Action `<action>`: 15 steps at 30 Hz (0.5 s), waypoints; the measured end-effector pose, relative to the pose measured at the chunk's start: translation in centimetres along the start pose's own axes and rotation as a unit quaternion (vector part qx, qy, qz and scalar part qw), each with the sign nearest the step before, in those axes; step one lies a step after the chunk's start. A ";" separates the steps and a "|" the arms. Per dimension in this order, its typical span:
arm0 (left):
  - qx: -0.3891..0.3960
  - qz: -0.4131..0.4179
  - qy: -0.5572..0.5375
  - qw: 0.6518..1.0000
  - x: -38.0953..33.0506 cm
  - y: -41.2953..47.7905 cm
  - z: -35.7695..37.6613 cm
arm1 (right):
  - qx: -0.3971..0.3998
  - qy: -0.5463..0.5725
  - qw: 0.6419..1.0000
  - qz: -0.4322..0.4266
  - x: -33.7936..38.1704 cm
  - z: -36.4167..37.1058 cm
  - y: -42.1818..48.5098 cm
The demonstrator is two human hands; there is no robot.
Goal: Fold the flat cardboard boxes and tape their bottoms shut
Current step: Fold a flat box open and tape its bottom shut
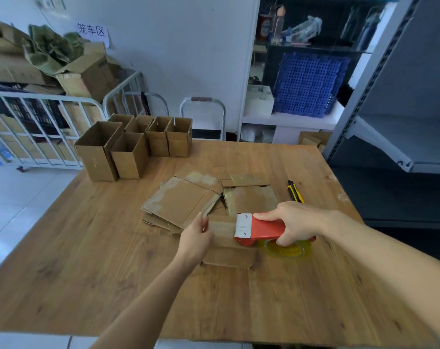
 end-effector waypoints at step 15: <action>0.127 0.143 0.391 0.900 -0.9 1.5 1.1 | -0.014 0.027 0.999 -0.019 -0.5 0.6 -0.1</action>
Point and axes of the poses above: each hand's wrist, its own y-axis towards the middle knuckle, its own z-axis out of the palm, x = y × z, the point moved 5 cm from there along y, towards the middle knuckle
